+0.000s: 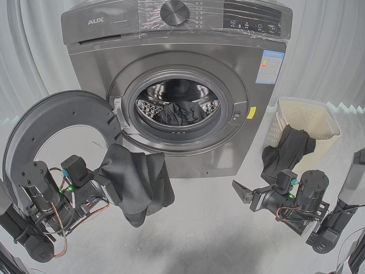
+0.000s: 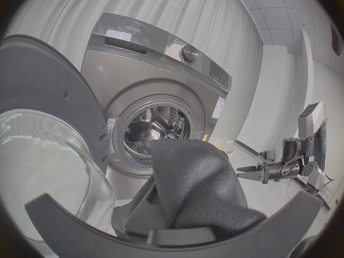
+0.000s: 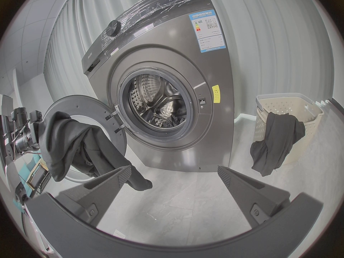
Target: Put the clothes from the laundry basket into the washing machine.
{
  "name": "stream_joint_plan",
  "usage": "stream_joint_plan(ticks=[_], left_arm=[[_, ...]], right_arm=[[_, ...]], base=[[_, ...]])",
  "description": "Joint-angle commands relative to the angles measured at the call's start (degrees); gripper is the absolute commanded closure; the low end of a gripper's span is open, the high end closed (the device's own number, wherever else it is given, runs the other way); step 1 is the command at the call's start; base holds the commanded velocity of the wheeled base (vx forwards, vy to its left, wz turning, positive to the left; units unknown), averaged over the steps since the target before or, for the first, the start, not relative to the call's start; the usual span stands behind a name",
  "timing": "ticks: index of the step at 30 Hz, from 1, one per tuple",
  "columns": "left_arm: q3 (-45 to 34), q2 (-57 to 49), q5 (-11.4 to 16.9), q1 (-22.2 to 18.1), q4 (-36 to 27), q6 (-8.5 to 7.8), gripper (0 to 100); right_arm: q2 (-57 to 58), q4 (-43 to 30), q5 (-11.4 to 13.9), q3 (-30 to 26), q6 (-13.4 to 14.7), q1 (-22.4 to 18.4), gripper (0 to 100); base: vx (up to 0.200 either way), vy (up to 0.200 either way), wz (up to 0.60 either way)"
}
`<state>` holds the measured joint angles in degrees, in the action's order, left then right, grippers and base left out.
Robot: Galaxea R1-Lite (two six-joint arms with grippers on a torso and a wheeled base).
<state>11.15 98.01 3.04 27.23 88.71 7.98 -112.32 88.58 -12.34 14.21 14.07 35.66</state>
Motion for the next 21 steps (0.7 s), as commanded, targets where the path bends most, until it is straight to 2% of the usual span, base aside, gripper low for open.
stream_joint_plan(ticks=[1,10,16,21], left_arm=[[0.1,0.7,0.0,0.2,0.1,-0.25,100],[-0.1,1.0,0.0,0.4,0.1,-0.43,100],[-0.2,1.0,0.0,0.6,0.1,-0.51,100],[-0.2,2.0,-0.3,1.2,0.1,-0.60,100]], right_arm=[[-0.1,0.0,-0.1,-0.1,0.0,0.3,0],[-0.1,0.0,-0.1,-0.2,0.1,0.4,0],[-0.1,0.0,-0.1,-0.1,0.1,0.4,0],[-0.2,0.0,-0.1,-0.1,0.2,0.4,0]], base=[[0.200,0.000,0.00],[0.000,0.000,0.00],[0.200,0.000,0.00],[0.000,0.000,0.00]])
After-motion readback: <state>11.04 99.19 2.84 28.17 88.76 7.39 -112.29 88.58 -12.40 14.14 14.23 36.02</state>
